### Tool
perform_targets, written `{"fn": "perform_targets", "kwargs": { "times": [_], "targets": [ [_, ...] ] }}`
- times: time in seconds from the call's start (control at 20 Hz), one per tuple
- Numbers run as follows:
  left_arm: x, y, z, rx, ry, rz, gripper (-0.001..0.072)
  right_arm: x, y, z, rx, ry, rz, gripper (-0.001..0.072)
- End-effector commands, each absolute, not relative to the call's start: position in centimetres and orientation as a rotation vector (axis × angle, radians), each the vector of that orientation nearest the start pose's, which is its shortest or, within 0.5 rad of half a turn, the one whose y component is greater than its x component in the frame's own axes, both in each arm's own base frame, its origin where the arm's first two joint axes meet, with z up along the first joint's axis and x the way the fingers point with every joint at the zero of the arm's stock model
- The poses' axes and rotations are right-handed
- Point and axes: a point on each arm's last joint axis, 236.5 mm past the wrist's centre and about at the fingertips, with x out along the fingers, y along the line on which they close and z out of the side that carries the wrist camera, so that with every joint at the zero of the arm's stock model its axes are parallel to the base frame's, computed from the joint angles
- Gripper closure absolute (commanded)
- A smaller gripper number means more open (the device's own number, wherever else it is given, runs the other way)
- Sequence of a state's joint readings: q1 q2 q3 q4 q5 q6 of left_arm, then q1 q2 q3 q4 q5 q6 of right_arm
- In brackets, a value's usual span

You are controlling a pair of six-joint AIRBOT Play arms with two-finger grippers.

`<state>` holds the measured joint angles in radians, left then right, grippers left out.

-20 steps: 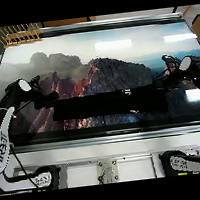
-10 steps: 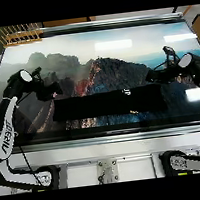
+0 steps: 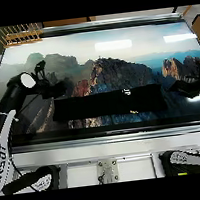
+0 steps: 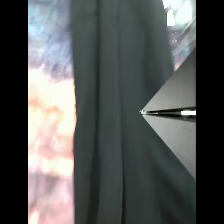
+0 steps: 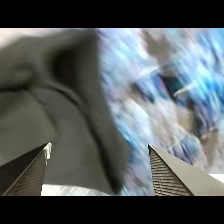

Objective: Fold the clothes and pants, and hang the long-sleeved shirts on hangers.

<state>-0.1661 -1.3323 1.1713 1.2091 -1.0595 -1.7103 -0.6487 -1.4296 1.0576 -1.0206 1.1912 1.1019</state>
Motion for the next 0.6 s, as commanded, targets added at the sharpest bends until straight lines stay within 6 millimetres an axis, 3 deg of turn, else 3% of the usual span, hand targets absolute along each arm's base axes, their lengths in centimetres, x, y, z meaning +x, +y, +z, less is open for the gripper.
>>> {"fn": "perform_targets", "kwargs": {
  "times": [0.0,0.15,0.35,0.55],
  "targets": [
    [37.5,-19.0,1.1,-0.362,1.260,-0.323,0.0702,32.3,-13.1,-8.8,0.755,1.299,0.061,0.0039],
    [37.6,-22.6,0.9,-0.325,1.278,-0.392,0.0702,33.7,-10.6,-10.4,0.826,1.302,0.145,0.0039],
    [38.1,-26.9,0.3,-0.271,1.294,-0.466,0.0702,36.3,-5.5,-10.8,0.902,1.295,0.264,0.0039],
    [38.8,-30.0,-0.5,-0.236,1.306,-0.511,0.0702,37.3,-0.7,-11.0,0.873,1.335,0.360,0.0054]
  ]
}}
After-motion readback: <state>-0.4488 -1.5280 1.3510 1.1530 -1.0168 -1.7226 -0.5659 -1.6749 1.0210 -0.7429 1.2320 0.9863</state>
